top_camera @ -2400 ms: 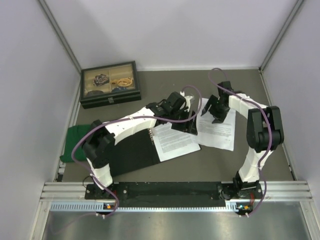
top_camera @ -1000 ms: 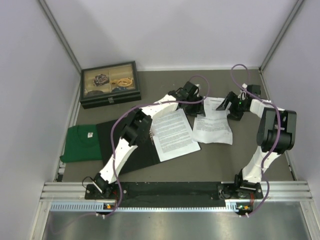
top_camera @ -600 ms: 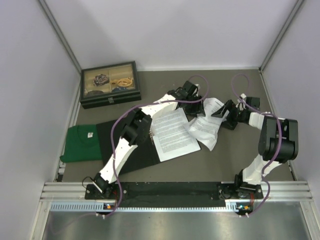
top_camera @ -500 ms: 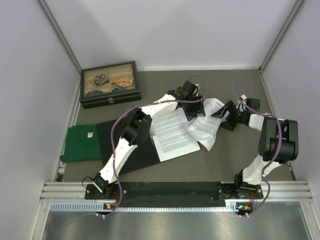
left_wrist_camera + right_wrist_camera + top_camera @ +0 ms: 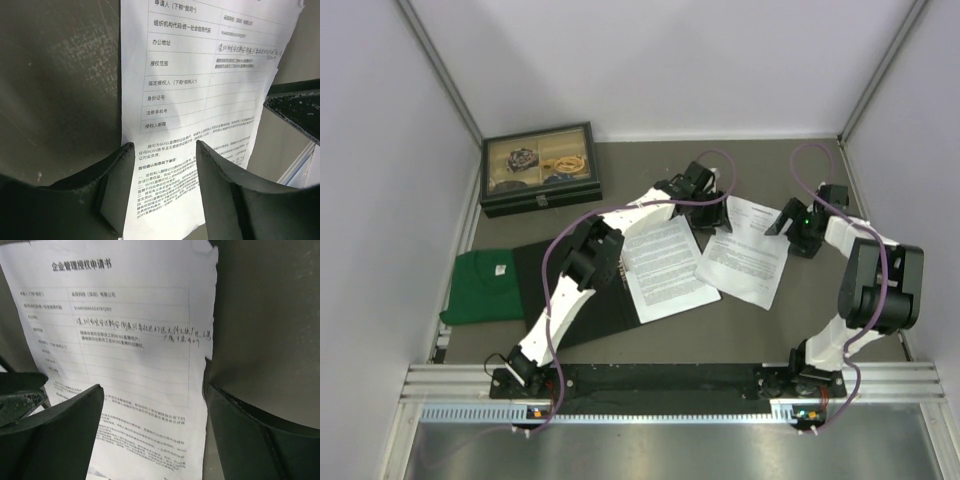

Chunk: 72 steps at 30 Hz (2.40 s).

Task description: Put the files into the folder

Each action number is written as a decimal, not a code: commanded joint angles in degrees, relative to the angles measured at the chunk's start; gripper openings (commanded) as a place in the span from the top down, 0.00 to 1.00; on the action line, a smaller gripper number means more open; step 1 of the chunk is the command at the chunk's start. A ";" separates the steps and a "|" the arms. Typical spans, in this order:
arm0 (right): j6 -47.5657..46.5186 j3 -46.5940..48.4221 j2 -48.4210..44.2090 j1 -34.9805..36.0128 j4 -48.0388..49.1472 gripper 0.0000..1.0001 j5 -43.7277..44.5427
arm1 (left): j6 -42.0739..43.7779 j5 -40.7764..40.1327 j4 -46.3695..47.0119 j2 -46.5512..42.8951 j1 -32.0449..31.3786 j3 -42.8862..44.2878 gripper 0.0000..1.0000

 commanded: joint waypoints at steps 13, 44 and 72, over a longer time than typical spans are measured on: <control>-3.46 4.80 8.15 -1.13 1.32 0.16 -3.74 | -0.99 1.13 -4.49 6.93 0.01 0.00 0.42; -2.31 1.27 6.65 -1.92 4.42 0.80 1.96 | -0.02 2.45 -5.37 8.07 0.01 1.93 0.41; -14.79 33.07 -18.83 33.39 -25.80 1.00 24.72 | 11.76 -9.40 -11.61 -49.56 13.16 -26.95 0.22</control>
